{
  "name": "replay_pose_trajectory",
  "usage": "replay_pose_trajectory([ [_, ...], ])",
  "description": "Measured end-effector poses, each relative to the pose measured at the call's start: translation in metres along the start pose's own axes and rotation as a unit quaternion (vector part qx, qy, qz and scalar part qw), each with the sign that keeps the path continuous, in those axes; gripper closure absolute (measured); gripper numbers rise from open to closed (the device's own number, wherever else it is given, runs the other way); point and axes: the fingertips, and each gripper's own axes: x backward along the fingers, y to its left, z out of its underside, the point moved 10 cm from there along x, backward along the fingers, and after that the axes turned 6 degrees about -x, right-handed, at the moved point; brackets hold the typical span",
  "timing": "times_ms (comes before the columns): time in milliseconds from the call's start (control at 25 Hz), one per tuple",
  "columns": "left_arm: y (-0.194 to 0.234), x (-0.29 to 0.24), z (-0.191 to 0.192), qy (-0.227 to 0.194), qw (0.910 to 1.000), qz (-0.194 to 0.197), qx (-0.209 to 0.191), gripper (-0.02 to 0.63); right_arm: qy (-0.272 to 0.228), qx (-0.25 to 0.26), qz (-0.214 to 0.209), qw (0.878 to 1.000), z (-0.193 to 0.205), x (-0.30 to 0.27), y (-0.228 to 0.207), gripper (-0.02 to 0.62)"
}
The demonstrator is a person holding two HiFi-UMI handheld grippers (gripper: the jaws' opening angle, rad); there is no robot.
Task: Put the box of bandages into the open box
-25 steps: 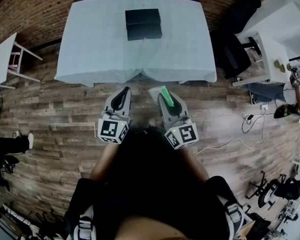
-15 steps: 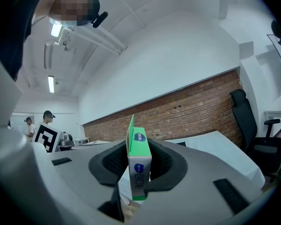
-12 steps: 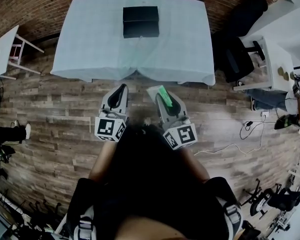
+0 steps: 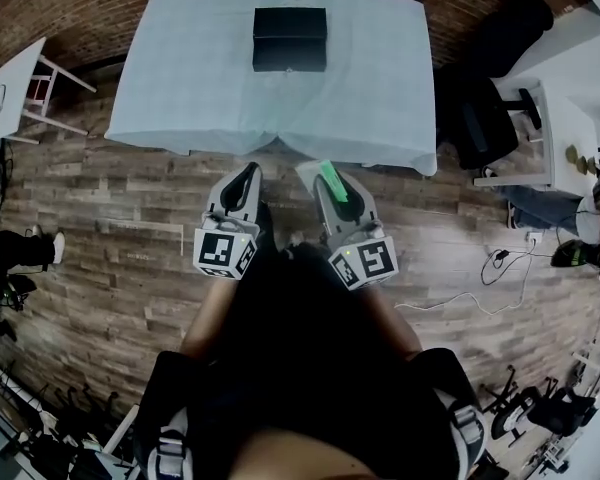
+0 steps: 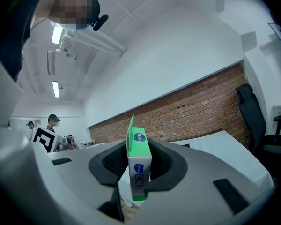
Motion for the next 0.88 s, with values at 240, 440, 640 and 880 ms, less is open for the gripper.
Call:
replay_pose_trajectory([
  [240, 0.019, -0.028, 0.002, 0.001, 0.9999, 0.014, 0.003, 0.568, 0.002, 0.001, 0.008, 1.0, -0.001, -0.028, -0.009, 0.492],
  [440, 0.045, -0.06, -0.003, -0.001, 0.9998, 0.021, 0.002, 0.568, 0.002, 0.004, 0.014, 1.0, -0.006, -0.063, -0.02, 0.492],
  [640, 0.076, -0.083, -0.005, 0.002, 0.9996, 0.026, 0.006, 0.568, 0.008, 0.005, 0.021, 1.0, -0.006, -0.1, -0.025, 0.492],
  [880, 0.117, -0.117, -0.01, 0.005, 0.9992, 0.038, 0.013, 0.568, 0.016, 0.008, 0.034, 0.999, -0.009, -0.147, -0.032, 0.492],
])
